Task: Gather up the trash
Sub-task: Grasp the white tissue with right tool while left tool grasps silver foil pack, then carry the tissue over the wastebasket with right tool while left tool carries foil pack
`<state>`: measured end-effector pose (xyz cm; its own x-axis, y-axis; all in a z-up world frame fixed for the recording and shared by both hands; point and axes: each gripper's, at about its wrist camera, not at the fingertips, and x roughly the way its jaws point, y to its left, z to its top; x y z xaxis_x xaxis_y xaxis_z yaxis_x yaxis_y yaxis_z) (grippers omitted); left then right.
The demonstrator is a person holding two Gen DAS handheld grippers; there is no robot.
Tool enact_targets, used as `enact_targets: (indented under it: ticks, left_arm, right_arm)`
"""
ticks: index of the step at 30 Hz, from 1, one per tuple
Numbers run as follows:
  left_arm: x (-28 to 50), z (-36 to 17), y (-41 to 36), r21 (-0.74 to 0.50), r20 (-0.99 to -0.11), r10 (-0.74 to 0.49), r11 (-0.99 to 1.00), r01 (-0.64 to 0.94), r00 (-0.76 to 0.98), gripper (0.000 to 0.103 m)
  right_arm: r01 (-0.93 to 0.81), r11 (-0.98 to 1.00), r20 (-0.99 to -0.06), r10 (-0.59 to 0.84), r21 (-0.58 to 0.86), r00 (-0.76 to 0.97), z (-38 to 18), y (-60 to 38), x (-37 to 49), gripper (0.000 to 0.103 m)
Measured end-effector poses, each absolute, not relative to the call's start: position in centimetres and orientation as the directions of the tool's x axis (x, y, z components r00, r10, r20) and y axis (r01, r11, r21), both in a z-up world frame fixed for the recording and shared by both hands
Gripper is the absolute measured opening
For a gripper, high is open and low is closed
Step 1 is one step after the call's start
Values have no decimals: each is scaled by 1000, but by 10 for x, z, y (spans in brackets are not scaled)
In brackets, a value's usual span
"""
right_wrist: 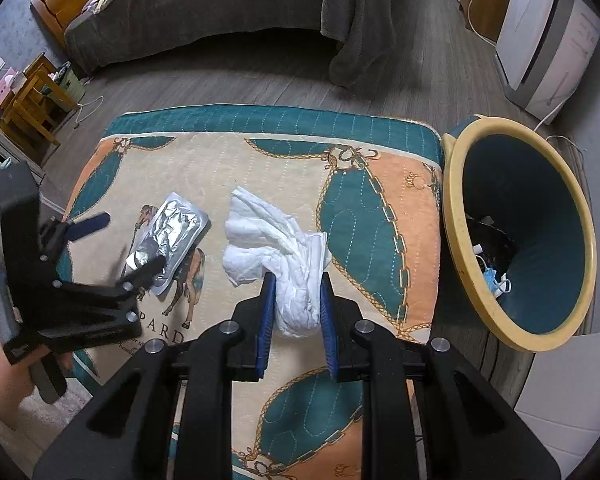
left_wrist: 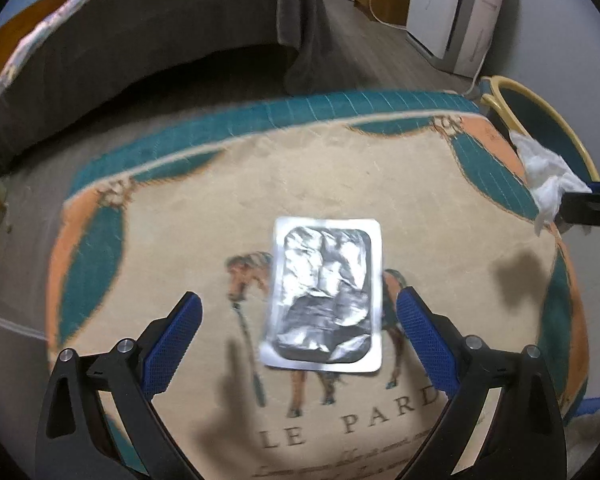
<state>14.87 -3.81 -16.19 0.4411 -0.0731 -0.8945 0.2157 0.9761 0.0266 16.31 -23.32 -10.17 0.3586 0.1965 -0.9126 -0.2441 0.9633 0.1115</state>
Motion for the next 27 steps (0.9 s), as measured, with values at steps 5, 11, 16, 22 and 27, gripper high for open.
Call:
enact_targets:
  ticks: [5,11,16,22,27]
  left_arm:
    - [148,-175,-49,51,-909,-56,968,246,412,96]
    - [156,-181,-39,-9,-915,-89,980,201,392,93]
    - [157,-184,-42,2,-919,-85,975,221,384,82]
    - [152,-178,-49,9,-909,-99,967,256,406,69]
    - [144,-171,-65,13,-895,-113,960,280,431,69]
  right_arm:
    - [-244,963,-919,194,112,344,-107,-233,167,21]
    - [-250,961,-924,195,114,329,-113,-230,170,20]
    - [-262,959,-926,195,111,323,-115,-228,168,20]
    - [-273,956,-928,195,107,317,-115,-225,167,20]
    - [-286,954,-927,189,94,323,-113,-221,166,21]
